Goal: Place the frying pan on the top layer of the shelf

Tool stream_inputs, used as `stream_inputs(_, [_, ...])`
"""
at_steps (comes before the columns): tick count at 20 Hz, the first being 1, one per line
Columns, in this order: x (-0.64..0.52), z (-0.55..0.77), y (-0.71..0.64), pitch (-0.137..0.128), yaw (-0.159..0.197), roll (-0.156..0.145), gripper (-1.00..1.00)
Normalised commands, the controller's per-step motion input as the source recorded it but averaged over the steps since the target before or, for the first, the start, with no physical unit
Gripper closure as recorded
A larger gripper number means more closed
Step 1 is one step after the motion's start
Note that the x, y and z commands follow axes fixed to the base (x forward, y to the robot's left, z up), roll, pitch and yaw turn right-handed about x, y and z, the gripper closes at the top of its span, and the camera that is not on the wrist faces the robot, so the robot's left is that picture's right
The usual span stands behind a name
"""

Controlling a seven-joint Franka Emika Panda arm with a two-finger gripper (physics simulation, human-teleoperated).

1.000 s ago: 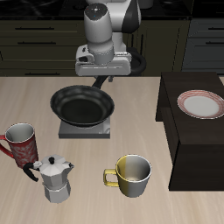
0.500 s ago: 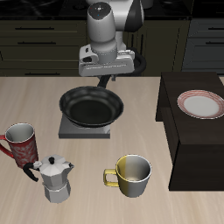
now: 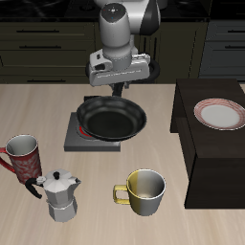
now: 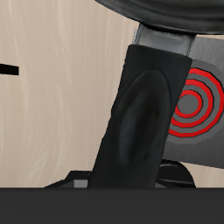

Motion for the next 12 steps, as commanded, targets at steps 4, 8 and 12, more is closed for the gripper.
stream_inputs(4, [0.02, -0.06, 0.00, 0.013, 0.103, -0.007, 1.00])
stream_inputs(8, [0.04, -0.06, -0.15, 0.008, 0.118, -0.041, 1.00])
stream_inputs(12, [0.01, -0.02, -0.13, -0.008, 0.105, -0.035, 1.00])
